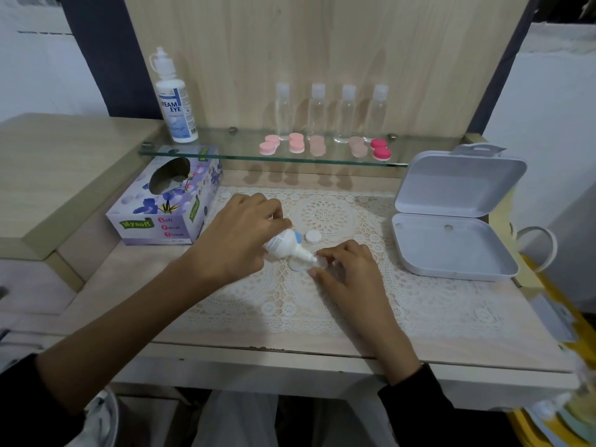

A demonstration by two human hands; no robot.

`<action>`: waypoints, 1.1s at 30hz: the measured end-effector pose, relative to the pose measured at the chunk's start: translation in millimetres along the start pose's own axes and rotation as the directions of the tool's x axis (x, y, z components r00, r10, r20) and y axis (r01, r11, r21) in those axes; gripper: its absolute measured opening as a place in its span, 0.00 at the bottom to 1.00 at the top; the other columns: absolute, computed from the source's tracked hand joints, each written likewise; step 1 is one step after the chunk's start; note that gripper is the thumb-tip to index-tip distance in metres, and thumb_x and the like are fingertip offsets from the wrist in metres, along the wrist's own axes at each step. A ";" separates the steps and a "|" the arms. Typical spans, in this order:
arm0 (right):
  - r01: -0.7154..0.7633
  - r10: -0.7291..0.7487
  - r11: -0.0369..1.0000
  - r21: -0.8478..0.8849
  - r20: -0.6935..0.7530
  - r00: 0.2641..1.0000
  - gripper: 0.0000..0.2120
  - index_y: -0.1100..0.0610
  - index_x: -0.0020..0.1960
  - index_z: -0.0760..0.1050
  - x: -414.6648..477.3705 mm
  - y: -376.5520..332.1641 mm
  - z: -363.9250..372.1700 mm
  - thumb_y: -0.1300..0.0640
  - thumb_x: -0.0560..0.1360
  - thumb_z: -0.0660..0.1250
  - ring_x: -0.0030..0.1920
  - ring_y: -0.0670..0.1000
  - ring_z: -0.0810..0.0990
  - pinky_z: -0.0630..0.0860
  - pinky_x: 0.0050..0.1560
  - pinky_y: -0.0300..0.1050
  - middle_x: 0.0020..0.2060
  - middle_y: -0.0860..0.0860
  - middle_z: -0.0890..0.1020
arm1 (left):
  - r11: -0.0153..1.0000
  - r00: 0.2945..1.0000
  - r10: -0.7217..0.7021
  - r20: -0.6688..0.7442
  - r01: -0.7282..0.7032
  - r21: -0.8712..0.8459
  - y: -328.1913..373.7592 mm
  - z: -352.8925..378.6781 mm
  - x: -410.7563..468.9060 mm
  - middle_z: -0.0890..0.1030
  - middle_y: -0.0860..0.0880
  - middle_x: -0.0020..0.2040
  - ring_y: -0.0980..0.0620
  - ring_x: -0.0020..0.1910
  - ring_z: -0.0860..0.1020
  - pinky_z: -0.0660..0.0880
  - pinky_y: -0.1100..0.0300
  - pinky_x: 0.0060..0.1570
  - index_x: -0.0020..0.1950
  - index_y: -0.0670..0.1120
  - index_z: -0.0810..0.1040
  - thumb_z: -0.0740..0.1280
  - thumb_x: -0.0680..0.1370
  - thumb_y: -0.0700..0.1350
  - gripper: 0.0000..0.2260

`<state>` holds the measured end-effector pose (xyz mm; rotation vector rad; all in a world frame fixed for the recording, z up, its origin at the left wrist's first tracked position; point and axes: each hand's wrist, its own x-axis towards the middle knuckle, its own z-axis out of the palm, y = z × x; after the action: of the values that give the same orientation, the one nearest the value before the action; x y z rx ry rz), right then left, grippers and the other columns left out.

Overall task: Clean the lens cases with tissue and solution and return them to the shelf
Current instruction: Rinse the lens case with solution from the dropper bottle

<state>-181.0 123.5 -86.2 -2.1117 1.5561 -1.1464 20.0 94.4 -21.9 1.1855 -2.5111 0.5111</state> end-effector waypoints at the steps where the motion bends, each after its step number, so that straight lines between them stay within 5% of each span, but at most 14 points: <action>1: 0.001 -0.001 1.000 0.000 0.000 1.000 0.12 0.56 0.56 0.81 0.0 0.0 0.0 0.55 0.73 0.72 0.49 0.46 0.69 0.62 0.47 0.30 0.44 0.46 0.74 | 1.000 1.000 0.010 -0.006 -0.010 0.011 0.7 -1.0 1.1 0.79 0.47 0.44 0.45 0.42 0.77 0.71 0.52 0.41 0.51 0.45 0.82 0.80 0.54 0.37 0.26; 33: 0.003 -0.003 1.000 -0.004 -0.006 1.000 0.12 0.56 0.55 0.81 -0.6 0.3 0.6 0.55 0.73 0.72 0.49 0.46 0.68 0.62 0.47 0.31 0.44 0.45 0.73 | 1.000 1.000 0.007 -0.011 -0.007 -0.019 2.5 -1.1 4.6 0.78 0.47 0.39 0.46 0.37 0.76 0.70 0.53 0.35 0.46 0.45 0.84 0.80 0.56 0.41 0.19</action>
<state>-180.8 123.8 -87.1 -2.1158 1.5592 -1.1535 15.4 93.3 -19.4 1.1644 -2.5060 0.4929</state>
